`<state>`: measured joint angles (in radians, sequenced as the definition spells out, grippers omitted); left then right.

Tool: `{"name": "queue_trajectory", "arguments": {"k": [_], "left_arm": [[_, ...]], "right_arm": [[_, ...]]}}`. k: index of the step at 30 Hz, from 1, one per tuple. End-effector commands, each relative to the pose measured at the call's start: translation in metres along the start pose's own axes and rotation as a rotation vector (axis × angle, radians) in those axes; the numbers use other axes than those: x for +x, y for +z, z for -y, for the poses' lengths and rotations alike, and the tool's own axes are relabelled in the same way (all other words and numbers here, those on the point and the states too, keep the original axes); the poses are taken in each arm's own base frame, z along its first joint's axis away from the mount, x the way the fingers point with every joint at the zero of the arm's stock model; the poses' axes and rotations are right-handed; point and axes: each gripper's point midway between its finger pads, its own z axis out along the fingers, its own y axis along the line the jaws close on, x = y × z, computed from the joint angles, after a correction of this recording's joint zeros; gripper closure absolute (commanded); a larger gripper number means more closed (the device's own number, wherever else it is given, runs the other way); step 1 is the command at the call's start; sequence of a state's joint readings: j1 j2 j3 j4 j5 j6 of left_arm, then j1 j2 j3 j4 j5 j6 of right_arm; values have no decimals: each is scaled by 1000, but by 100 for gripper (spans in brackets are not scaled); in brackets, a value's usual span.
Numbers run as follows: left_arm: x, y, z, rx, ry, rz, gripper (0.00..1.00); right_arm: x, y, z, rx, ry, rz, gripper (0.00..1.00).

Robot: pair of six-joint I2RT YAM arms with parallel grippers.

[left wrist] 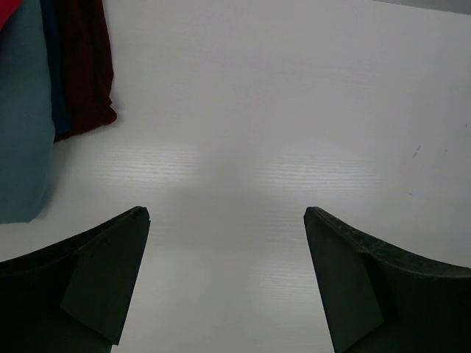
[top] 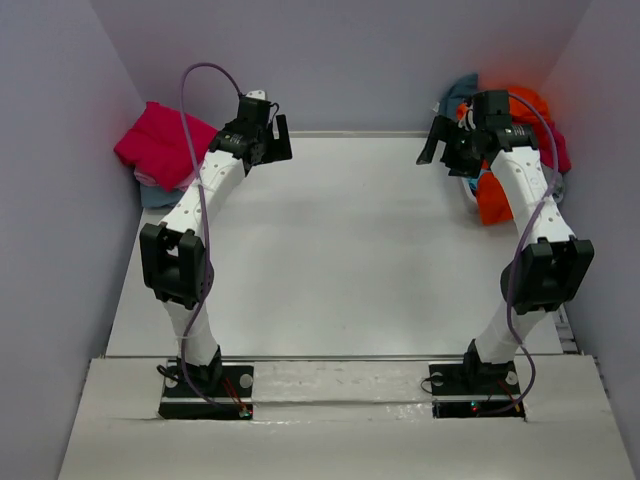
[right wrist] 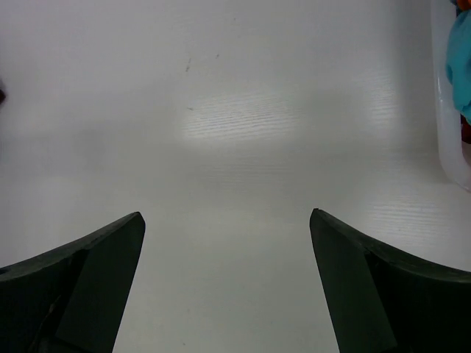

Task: Fold and stack the t-shirts
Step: Grab the tshirt from the pile

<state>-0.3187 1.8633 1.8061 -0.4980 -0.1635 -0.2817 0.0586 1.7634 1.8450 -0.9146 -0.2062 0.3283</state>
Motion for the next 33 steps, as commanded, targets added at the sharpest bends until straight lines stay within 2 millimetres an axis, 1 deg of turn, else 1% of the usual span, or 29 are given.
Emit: {"name": "queue_trajectory", "arguments": {"k": [1,6,10,11,16,18,19,20,21,22,23,24,25,26,27,28,29,30,31,32,33], "left_arm": [[-14,-13,2,21,-5,50,1],[-15,-13,3,25,-7,51,1],[-14,-11,4,28,-8,47,1],[-12,-11,10,41,-4,44,1],[-17,-10,12,46,-6,47,1],[-18,-10,12,45,-7,50,1],[-18,-10,17,52,-1,51,1],[-20,-10,19,55,-3,51,1],[-20,-9,19,56,-3,48,1],[-25,-12,27,70,2,60,1],[-23,-10,34,79,9,53,1],[-31,-13,36,84,5,66,1],[-25,-9,42,88,14,53,1],[-28,-8,51,99,19,55,1],[-30,-8,57,106,22,57,1],[-30,-5,58,106,22,49,1],[-31,-5,68,116,32,49,1],[-30,-6,75,120,41,51,1],[-30,-5,75,117,41,51,1],[-30,-7,82,130,45,52,1],[-29,-8,87,141,49,52,1]], "right_arm": [[-25,-28,-8,-7,-32,137,0],[-28,-26,-4,23,-19,139,0],[-32,-30,-1,48,-16,149,0],[-34,-31,1,60,-15,157,0],[-33,-32,3,70,-14,157,0],[-40,-35,8,107,-12,188,0],[-43,-33,13,138,-12,189,0],[-65,-46,30,206,15,254,0],[-75,-51,40,229,43,269,0],[-77,-42,53,246,76,237,0],[-84,-44,56,222,114,241,0],[-99,-55,64,231,137,280,0],[-98,-47,68,243,140,265,0],[-108,-50,78,289,145,288,0],[-113,-52,80,310,143,298,0],[-117,-53,82,324,141,306,0],[-122,-53,90,353,160,314,0],[-125,-54,97,369,177,322,0],[-126,-54,99,379,181,325,0],[-128,-56,110,421,199,341,0],[-128,-56,111,428,200,345,0]]}}
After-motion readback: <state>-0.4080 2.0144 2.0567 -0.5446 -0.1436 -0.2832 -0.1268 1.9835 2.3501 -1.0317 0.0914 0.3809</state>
